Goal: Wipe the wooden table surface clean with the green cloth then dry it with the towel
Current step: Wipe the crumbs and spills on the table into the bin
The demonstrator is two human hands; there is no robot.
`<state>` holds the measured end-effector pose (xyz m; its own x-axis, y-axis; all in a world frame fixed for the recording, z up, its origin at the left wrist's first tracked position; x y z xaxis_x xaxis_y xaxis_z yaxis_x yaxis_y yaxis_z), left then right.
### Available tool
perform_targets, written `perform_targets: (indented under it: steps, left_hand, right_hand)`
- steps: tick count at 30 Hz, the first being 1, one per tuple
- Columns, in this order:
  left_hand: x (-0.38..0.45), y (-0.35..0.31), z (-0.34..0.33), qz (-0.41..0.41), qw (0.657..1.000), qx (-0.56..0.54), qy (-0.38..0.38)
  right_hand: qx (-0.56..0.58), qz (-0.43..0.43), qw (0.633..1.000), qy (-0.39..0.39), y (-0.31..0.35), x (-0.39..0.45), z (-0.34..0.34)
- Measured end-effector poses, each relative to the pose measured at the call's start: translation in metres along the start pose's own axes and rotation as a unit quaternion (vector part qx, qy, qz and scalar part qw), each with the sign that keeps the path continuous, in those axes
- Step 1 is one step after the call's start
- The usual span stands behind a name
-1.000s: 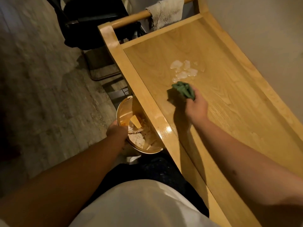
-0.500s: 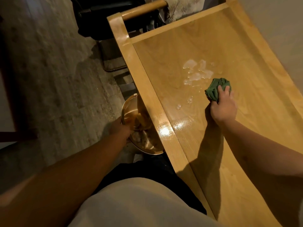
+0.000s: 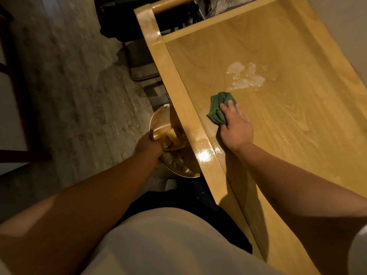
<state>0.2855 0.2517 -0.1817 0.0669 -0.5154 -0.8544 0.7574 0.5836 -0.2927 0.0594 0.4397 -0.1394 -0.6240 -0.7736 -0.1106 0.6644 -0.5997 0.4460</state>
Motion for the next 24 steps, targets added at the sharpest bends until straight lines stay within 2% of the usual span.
perform_targets:
  steps: [3, 14, 19, 24]
  left_hand:
    - [0.0, -0.002, 0.002, -0.009, 1.0, 0.008, -0.013]
    - [-0.009, -0.001, 0.005, 0.022, 1.0, -0.01, 0.011]
    - [-0.008, -0.001, 0.01, 0.028, 0.999, -0.024, 0.03]
    - [-0.002, -0.007, 0.022, 0.016, 1.0, 0.007, 0.012]
  right_hand:
    - [0.006, 0.016, 1.0, 0.01, 0.019, -0.002, -0.009]
    - [0.049, 0.08, 0.994, 0.048, 0.086, -0.007, -0.046]
    - [0.157, 0.066, 0.985, 0.023, 0.121, -0.018, -0.058]
    - [0.151, 0.111, 0.982, 0.026, 0.151, -0.022, -0.058]
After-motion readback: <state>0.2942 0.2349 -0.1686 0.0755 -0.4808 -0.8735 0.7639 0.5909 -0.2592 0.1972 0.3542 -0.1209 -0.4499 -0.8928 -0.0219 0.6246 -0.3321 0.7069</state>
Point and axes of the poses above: each hand's wrist, its own x-axis towards the middle knuckle, its own z-axis out of the back of the hand, y = z × x, the point moved 7 cm from there along x, towards the middle knuckle, and after that the axes turned 15 degrees about z, right-handed, at the moved point
